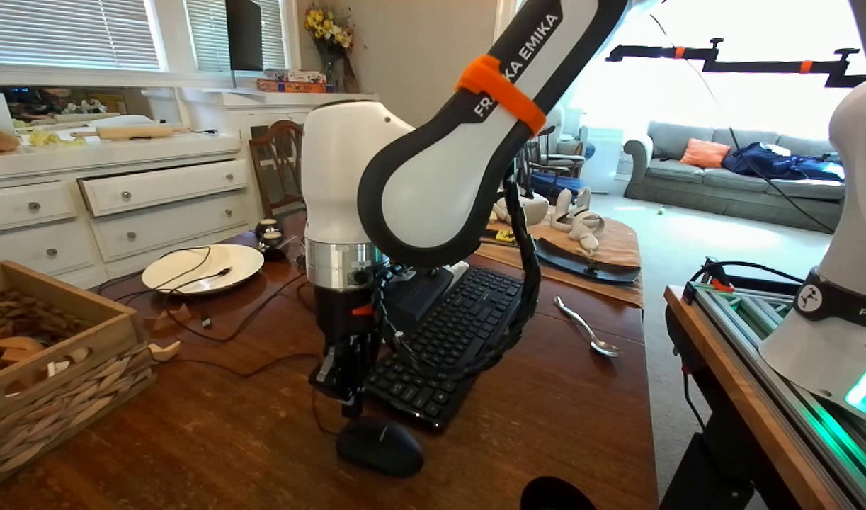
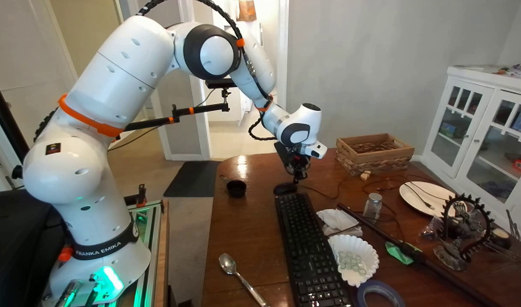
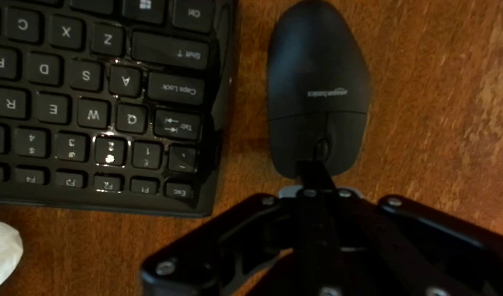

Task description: Right click the black computer mouse.

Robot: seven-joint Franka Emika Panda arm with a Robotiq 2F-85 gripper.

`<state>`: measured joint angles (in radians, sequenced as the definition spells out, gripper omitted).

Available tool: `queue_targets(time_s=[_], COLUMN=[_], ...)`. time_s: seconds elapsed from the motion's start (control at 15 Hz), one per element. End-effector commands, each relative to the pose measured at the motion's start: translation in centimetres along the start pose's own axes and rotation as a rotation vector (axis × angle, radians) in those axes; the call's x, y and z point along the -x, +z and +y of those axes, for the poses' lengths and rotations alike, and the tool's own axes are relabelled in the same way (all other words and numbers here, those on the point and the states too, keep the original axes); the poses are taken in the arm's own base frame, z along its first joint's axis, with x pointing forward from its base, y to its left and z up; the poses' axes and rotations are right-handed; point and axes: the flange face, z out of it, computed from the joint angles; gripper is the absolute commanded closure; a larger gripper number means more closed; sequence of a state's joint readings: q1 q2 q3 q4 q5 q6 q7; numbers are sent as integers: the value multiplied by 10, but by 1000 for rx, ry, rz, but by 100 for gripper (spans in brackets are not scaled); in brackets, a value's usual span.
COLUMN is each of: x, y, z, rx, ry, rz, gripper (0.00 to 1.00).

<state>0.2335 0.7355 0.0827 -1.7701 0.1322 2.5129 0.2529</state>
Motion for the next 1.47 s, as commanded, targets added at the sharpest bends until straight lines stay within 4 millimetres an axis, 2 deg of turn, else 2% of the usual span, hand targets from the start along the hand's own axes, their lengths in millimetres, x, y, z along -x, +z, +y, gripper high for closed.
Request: queue_targets(time_s=[0.0,0.47,0.73,0.87,1.13,1.4], x=[-5,-5,-1,-3,-4,4], y=[9,17,30,20,-14,-49], z=[-2,-5,-6,-7,-15,-30], rx=[28,38,39,38,68,76], ry=[6,0,-3,-3,-15,-32], rz=[13,2,-24,-5,45,33], gripper=[100,100,100,100,100,100])
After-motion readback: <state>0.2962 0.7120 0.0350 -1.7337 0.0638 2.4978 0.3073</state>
